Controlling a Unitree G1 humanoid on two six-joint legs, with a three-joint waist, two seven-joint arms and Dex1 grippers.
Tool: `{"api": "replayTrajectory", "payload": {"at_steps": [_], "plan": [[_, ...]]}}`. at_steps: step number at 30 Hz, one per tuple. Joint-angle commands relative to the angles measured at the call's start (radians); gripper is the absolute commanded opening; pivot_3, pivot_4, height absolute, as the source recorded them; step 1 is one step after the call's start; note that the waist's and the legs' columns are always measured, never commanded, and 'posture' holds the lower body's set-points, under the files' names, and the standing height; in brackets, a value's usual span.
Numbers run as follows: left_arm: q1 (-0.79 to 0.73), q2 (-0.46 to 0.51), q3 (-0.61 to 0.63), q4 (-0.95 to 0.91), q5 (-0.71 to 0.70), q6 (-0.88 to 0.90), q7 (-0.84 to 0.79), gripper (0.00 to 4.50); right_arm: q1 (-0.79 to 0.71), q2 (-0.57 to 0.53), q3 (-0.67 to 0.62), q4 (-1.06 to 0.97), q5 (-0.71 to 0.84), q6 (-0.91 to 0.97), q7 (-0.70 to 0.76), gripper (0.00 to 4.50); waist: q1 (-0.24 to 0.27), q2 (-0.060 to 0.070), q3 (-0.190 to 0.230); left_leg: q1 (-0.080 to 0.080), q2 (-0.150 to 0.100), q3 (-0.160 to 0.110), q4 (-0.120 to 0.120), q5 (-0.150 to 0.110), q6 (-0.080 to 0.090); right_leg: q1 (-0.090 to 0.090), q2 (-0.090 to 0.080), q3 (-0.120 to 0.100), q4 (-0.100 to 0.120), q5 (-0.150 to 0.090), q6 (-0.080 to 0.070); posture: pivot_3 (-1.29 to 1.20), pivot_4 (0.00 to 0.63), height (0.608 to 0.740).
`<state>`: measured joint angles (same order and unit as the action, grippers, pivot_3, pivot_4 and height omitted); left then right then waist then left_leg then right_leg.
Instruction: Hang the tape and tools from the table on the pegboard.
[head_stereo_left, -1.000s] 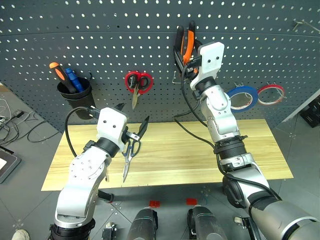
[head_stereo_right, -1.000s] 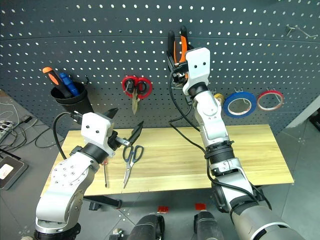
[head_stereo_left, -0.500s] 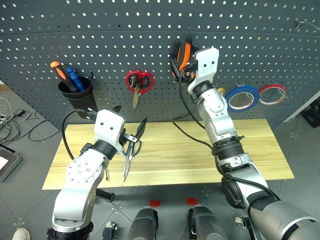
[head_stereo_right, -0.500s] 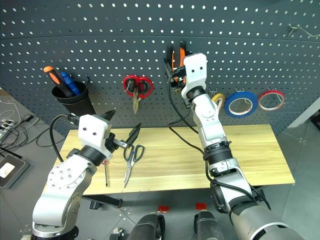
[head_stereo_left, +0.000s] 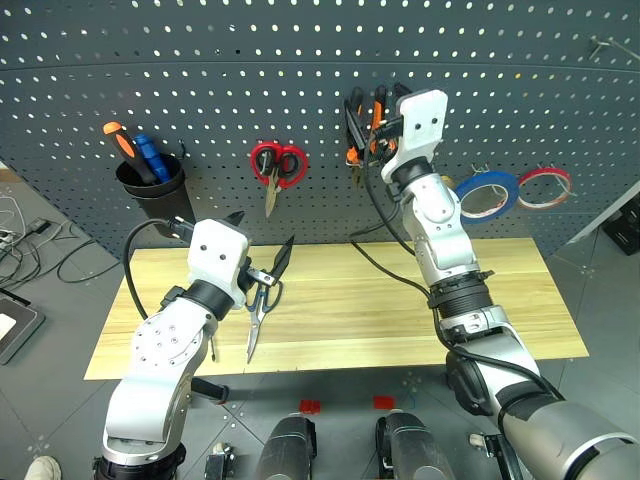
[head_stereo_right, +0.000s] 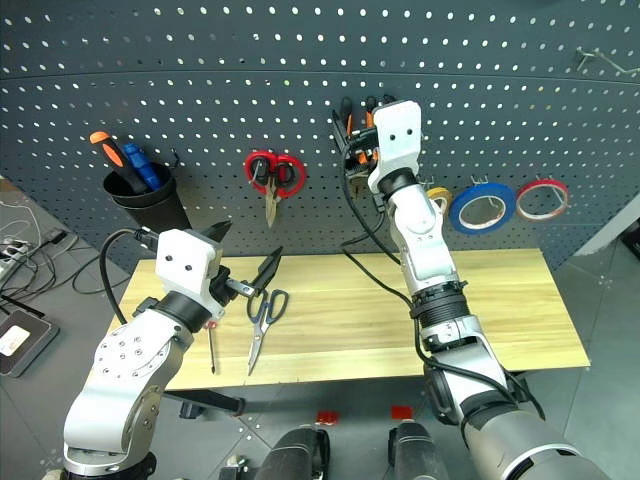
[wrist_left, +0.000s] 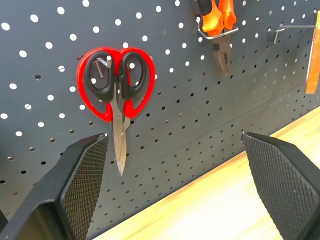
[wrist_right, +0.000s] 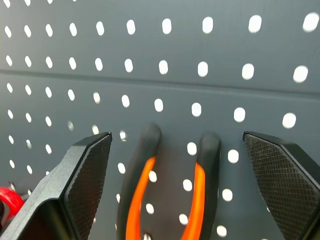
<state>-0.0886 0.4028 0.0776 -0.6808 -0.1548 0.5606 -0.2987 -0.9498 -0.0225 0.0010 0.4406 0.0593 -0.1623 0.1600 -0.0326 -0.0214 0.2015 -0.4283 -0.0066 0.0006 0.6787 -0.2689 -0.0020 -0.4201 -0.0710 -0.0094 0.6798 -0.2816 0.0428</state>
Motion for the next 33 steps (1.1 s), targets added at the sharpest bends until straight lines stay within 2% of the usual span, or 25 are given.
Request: {"api": "replayTrajectory", "payload": {"at_steps": [1,6,18,22,28,33], "plan": [[0.001,0.006,0.011,-0.049,-0.007,-0.006,-0.003,4.5,0.028,-0.007,0.004,-0.102,0.018,0.019,0.03,4.49,0.0,0.0,0.0,0.0,0.0,0.0,0.0,0.0,0.0,0.0,0.0,0.0,0.0,0.0,0.0,-0.02,0.237,0.74],[-0.003,0.004,0.012,-0.055,-0.015,-0.004,-0.002,4.5,0.092,-0.028,0.02,-0.206,0.023,0.069,0.079,4.49,0.0,0.0,0.004,0.0,0.0,-0.001,0.0,-0.001,0.001,0.0,0.0,0.0,0.0,0.0,0.0,-0.02,0.243,0.74],[0.028,0.001,0.011,-0.111,-0.047,0.029,0.0,4.5,0.335,-0.235,0.02,-0.624,0.123,0.289,0.282,4.49,-0.002,0.002,0.016,0.0,0.001,-0.002,0.0,-0.002,0.003,0.001,0.0,0.001,0.0,0.0,0.0,-0.06,0.259,0.74],[0.098,-0.008,0.014,-0.138,-0.039,0.072,0.032,4.5,0.437,-0.326,0.043,-0.717,0.205,0.328,0.439,4.49,-0.005,0.003,0.019,0.0,0.001,-0.002,-0.001,-0.002,0.004,0.001,0.0,0.001,-0.002,0.0,0.0,-0.08,0.271,0.74],[0.17,-0.042,-0.011,-0.081,0.019,0.133,0.113,4.5,0.588,-0.464,0.104,-0.728,0.25,0.208,0.714,4.49,-0.007,0.002,0.047,0.012,0.001,-0.004,-0.001,-0.004,0.007,0.015,-0.001,0.0,-0.005,-0.001,-0.001,-0.11,0.301,0.74],[0.182,-0.075,-0.023,0.015,0.066,0.229,0.179,4.5,0.653,-0.523,0.164,-0.608,0.224,0.013,0.908,4.49,-0.016,0.0,0.07,0.012,0.001,-0.004,0.0,-0.004,0.007,0.015,-0.001,-0.001,-0.005,-0.001,-0.001,-0.12,0.332,0.74]]}}
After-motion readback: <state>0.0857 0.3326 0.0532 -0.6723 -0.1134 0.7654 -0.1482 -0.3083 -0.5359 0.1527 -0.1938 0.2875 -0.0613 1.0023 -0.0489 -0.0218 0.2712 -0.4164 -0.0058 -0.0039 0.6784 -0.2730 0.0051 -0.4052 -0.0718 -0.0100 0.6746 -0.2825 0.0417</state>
